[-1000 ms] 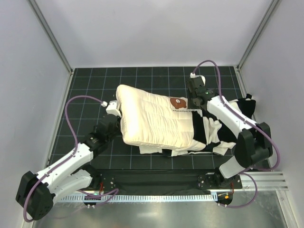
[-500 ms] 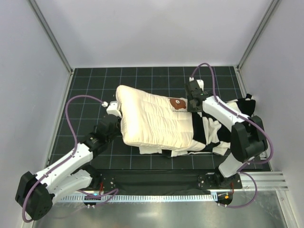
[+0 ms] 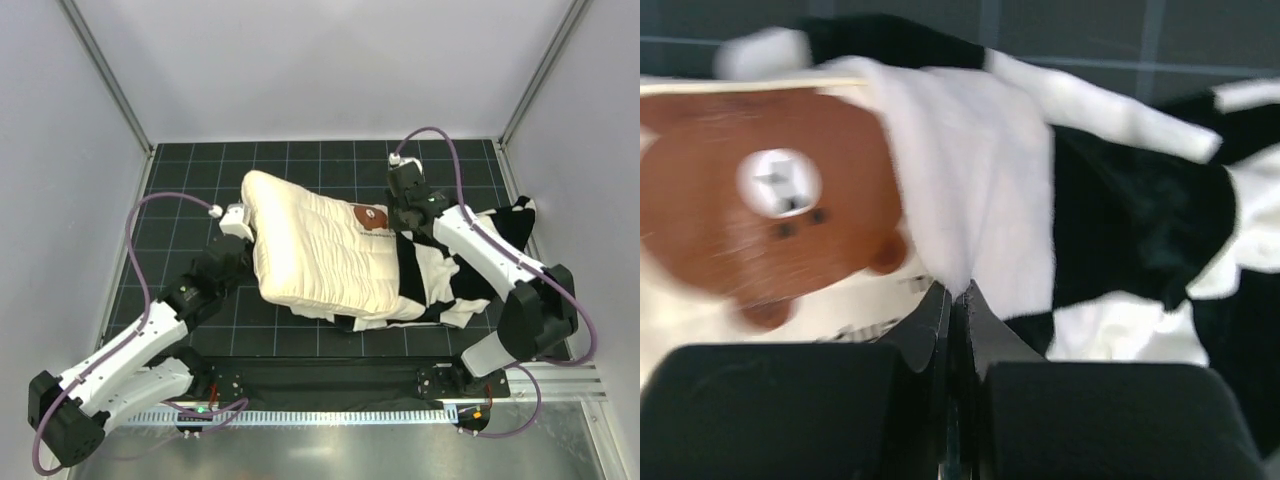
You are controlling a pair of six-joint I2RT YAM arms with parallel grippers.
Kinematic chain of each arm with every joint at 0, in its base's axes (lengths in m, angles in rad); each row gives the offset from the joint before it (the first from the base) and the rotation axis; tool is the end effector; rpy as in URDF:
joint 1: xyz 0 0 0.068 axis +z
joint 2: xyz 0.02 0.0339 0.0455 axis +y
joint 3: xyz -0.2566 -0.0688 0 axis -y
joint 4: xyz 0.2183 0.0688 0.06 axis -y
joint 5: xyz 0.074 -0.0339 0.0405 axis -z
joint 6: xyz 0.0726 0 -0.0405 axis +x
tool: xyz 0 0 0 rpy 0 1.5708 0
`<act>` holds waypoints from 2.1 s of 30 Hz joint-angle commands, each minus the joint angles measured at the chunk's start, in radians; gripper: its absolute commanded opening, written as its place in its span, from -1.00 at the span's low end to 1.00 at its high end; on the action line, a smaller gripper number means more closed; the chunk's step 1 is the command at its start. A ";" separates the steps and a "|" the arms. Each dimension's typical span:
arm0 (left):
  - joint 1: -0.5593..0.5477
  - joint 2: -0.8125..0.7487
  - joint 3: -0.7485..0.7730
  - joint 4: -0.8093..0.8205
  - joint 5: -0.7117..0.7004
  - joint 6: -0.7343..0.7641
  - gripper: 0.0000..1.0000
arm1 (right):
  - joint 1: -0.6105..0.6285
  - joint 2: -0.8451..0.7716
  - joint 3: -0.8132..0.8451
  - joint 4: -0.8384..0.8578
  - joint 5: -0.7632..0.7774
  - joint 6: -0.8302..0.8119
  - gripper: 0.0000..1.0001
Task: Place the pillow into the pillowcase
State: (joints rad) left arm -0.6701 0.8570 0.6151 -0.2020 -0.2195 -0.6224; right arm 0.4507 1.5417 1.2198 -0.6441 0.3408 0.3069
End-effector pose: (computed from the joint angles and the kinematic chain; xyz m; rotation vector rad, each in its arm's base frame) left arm 0.1737 -0.1175 0.2512 -0.0938 2.0534 -0.5997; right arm 0.2982 0.1174 0.2407 -0.0450 2.4607 -0.1094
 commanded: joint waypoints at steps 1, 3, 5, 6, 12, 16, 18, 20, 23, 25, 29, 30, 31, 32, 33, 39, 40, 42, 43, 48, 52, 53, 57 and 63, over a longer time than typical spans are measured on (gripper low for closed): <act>-0.003 0.011 0.277 -0.043 -0.060 -0.013 -1.00 | 0.014 -0.140 0.156 0.100 -0.271 -0.019 -0.92; -0.003 0.046 0.386 -0.121 -0.046 -0.019 -1.00 | 0.014 -0.146 0.226 0.072 -0.366 0.007 -0.92; -0.005 0.111 0.580 -0.238 -0.021 -0.030 -1.00 | 0.014 -0.143 0.343 0.032 -0.471 0.053 -0.92; -0.005 0.135 0.654 -0.272 -0.009 -0.034 -1.00 | 0.014 -0.140 0.378 0.023 -0.497 0.067 -0.92; -0.005 0.336 1.083 -0.435 0.172 -0.098 -0.99 | 0.022 -0.108 0.409 0.119 -0.652 0.247 -0.92; -0.008 0.401 1.135 -0.407 0.282 -0.160 -0.99 | 0.029 -0.063 0.281 0.274 -0.758 0.360 -0.92; -0.008 0.416 1.131 -0.395 0.292 -0.174 -0.99 | 0.029 -0.048 0.303 0.334 -0.836 0.417 -0.92; -0.008 0.419 1.115 -0.396 0.287 -0.177 -1.00 | 0.029 -0.060 0.409 0.290 -0.811 0.420 -0.92; -0.006 0.399 1.031 -0.392 0.246 -0.189 -1.00 | 0.028 -0.046 0.625 0.161 -0.766 0.405 -0.92; -0.006 0.386 0.932 -0.372 0.229 -0.215 -1.00 | 0.028 -0.028 0.772 0.047 -0.723 0.387 -0.92; 0.016 0.361 0.795 -0.326 0.229 -0.243 -1.00 | 0.028 -0.023 0.808 -0.063 -0.622 0.334 -0.92; 0.026 0.350 0.779 -0.326 0.229 -0.244 -1.00 | 0.026 -0.029 0.802 -0.084 -0.584 0.316 -0.92; 0.038 0.344 0.747 -0.326 0.229 -0.247 -1.00 | 0.022 -0.031 0.799 -0.132 -0.522 0.281 -0.92; 0.067 0.338 0.733 -0.327 0.232 -0.252 -1.00 | 0.017 -0.031 0.800 -0.155 -0.487 0.267 -0.92; 0.084 0.333 0.718 -0.326 0.241 -0.255 -0.99 | 0.019 -0.028 0.808 -0.176 -0.465 0.252 -0.92; 0.159 0.390 0.551 -0.245 0.328 -0.289 -0.99 | 0.019 -0.026 0.610 -0.139 -0.425 0.189 -0.92; 0.164 0.405 0.528 -0.203 0.330 -0.283 -0.99 | 0.020 -0.041 0.560 -0.115 -0.416 0.173 -0.92; 0.184 0.433 0.473 -0.171 0.319 -0.270 -0.99 | 0.020 -0.063 0.397 -0.010 -0.421 0.160 -0.92; 0.190 0.473 0.460 -0.160 0.315 -0.257 -0.96 | 0.022 -0.081 0.342 0.029 -0.424 0.153 -0.92; 0.219 0.527 0.443 -0.200 0.222 -0.146 -0.32 | 0.026 -0.124 0.085 0.245 -0.477 0.133 -0.92; 0.262 0.455 0.384 -0.224 0.129 -0.119 0.64 | 0.028 -0.100 0.058 0.279 -0.479 0.103 -0.92; 0.297 0.418 0.374 -0.224 0.134 -0.117 0.68 | 0.028 -0.094 0.060 0.290 -0.488 0.095 -0.92; 0.412 0.352 0.347 -0.221 0.250 -0.111 0.98 | 0.036 -0.062 0.072 0.348 -0.520 0.077 -0.92; 0.546 0.291 0.322 -0.258 0.440 -0.145 0.99 | 0.039 0.024 0.177 0.229 -0.376 0.074 -0.92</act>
State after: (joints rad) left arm -0.1490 1.1885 0.9577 -0.4622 0.0948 -0.7544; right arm 0.4961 1.5276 1.3224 -0.3779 -0.1326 0.4122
